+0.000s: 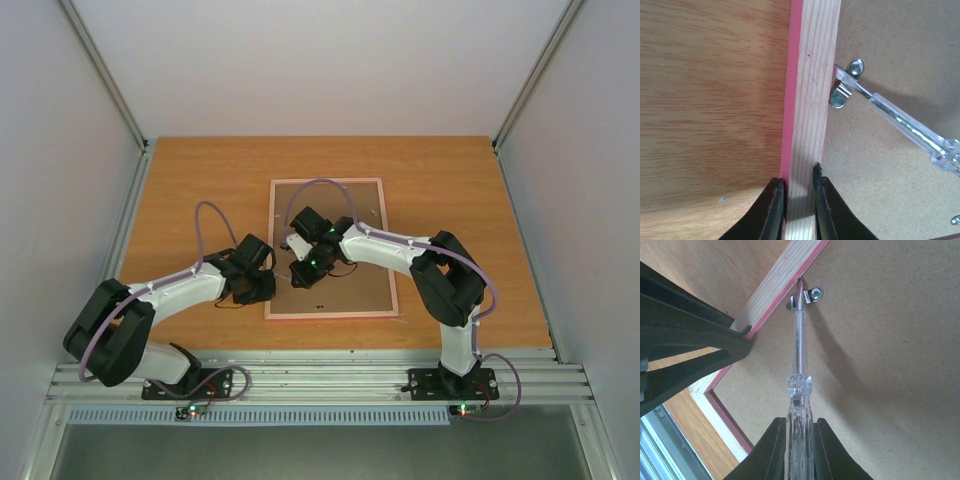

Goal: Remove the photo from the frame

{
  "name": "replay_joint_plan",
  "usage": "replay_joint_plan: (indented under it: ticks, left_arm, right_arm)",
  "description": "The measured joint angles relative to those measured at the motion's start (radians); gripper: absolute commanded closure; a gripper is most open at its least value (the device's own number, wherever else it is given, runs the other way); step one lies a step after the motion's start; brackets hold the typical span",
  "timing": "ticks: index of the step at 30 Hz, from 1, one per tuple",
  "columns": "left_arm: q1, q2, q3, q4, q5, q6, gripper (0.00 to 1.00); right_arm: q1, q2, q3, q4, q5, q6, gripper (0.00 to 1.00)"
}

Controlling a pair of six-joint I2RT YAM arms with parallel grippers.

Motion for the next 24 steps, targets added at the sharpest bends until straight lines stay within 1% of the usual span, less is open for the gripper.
replay_joint_plan:
  ticks: [13,24]
  left_arm:
    - [0.000,0.000,-0.001,0.001,0.002,0.000,0.86]
    - [0.000,-0.050,-0.046,0.019,0.021,0.000,0.86]
  right_arm:
    - [0.006,-0.032,-0.020,-0.039,0.016,-0.017,0.99]
    - [0.007,-0.083,-0.054,-0.072,0.013,-0.027,0.99]
